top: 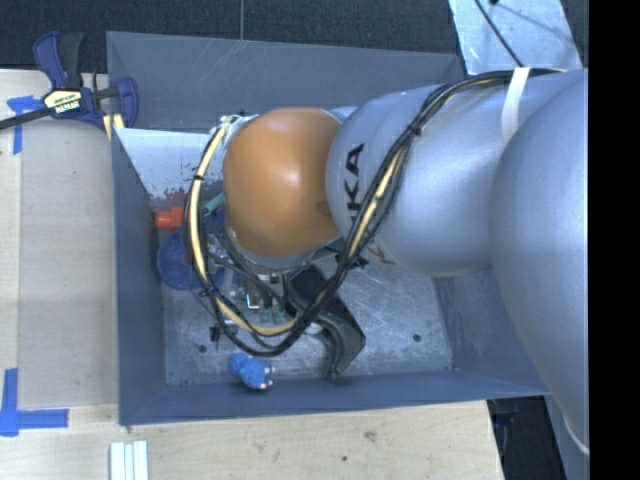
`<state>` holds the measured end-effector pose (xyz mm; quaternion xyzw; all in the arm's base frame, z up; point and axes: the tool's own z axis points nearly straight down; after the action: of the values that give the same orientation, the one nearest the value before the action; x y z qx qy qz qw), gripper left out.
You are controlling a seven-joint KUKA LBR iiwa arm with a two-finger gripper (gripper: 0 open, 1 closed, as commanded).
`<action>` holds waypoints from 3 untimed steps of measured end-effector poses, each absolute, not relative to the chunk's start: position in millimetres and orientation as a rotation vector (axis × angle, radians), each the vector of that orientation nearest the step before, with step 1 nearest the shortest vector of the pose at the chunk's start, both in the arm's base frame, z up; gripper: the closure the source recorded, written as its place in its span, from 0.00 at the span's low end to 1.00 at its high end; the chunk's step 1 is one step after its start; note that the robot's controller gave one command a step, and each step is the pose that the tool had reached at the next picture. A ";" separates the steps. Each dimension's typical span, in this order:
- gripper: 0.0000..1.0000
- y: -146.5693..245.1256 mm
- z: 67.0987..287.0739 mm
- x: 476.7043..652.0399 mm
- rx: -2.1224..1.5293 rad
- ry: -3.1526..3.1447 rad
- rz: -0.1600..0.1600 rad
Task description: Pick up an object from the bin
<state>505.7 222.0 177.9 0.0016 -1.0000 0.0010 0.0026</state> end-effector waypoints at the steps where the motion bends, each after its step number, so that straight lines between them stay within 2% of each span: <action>1: 0.00 169.0 71.8 577.7 0.445 -3.120 -0.008; 2: 0.00 112.8 101.4 571.5 0.615 -3.081 0.001; 3: 0.00 185.7 100.4 588.6 1.128 -2.938 -0.003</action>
Offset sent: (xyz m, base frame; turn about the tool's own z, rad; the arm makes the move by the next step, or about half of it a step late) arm 0.0694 -0.0544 -0.1079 -0.2800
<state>588.6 185.7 100.4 0.3584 -0.9336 -0.0010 -0.0027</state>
